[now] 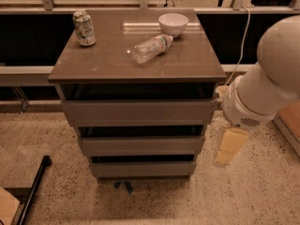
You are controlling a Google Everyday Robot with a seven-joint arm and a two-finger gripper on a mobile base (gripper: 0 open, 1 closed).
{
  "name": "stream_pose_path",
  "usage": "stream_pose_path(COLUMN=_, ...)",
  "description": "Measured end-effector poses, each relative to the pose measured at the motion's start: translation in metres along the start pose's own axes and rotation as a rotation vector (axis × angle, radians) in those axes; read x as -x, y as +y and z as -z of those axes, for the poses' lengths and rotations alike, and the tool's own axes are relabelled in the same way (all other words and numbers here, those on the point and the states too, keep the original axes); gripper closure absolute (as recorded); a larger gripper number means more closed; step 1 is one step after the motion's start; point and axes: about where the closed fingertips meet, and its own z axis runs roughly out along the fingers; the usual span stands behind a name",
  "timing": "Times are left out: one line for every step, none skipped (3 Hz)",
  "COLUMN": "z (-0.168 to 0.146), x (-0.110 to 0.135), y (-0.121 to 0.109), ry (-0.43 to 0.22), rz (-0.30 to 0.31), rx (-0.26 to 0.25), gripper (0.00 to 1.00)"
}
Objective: Open middle drawer
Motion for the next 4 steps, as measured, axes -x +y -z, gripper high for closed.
stream_pose_path(z=-0.043, x=0.005, y=-0.004, ry=-0.010, rz=0.014, rx=-0.006, gripper=0.00)
stream_pose_path(z=-0.049, x=0.006, y=-0.007, ry=-0.014, rz=0.016, rx=-0.015, gripper=0.00)
stream_pose_path(z=-0.061, x=0.008, y=0.000, ry=-0.042, rz=0.003, rx=0.010, gripper=0.00)
stream_pose_path(z=-0.106, x=0.011, y=0.008, ry=-0.192, rz=-0.057, rx=0.040, gripper=0.00)
